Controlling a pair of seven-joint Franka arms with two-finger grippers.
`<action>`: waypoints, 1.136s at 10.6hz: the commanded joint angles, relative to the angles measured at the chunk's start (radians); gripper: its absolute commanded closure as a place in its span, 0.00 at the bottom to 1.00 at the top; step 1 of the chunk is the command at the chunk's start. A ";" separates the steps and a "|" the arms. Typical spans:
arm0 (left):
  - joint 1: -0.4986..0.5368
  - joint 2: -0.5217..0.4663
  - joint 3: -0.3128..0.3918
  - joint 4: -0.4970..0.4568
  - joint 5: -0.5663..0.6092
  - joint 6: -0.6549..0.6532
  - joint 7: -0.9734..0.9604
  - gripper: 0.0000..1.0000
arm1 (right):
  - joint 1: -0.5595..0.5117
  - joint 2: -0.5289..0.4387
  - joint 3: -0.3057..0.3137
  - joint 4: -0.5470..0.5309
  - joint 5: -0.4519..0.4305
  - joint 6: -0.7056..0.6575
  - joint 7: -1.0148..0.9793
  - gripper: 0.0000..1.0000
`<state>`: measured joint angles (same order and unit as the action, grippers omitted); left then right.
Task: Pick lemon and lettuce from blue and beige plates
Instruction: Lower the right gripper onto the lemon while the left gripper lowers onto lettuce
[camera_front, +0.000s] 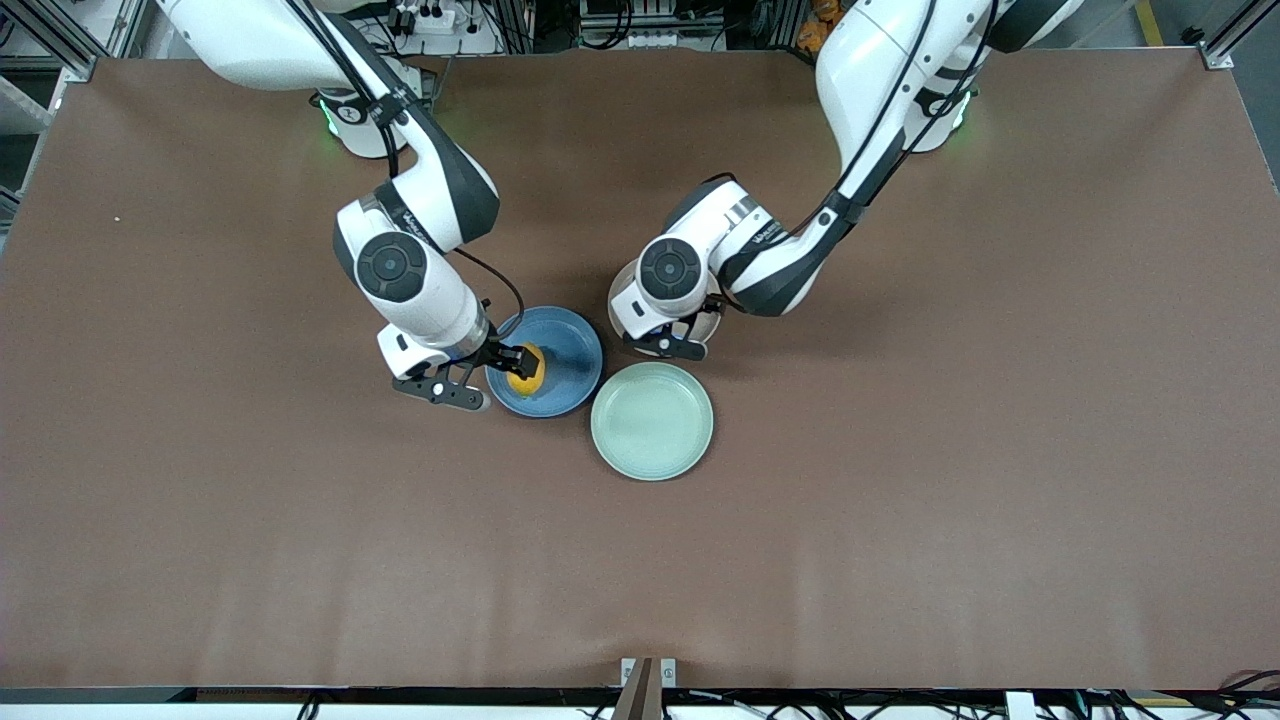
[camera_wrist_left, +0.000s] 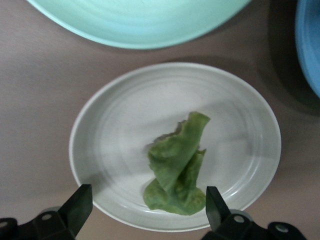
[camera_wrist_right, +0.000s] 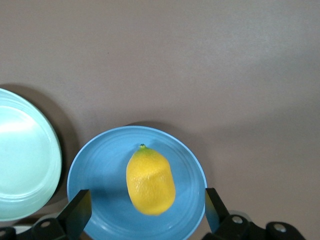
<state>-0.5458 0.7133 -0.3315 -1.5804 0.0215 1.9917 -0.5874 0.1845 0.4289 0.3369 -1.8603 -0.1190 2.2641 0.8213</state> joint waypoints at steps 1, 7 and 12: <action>-0.035 0.032 0.006 0.016 0.023 0.006 -0.025 0.00 | 0.004 0.031 0.016 -0.023 -0.063 0.060 0.054 0.00; -0.077 0.069 0.025 0.016 0.025 0.007 -0.046 0.00 | 0.018 0.085 0.017 -0.065 -0.152 0.150 0.127 0.00; -0.080 0.069 0.031 0.016 0.026 0.006 -0.048 1.00 | 0.030 0.140 0.017 -0.065 -0.212 0.187 0.185 0.00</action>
<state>-0.6111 0.7815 -0.3095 -1.5785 0.0215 1.9950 -0.6075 0.2161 0.5500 0.3462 -1.9269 -0.2869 2.4233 0.9502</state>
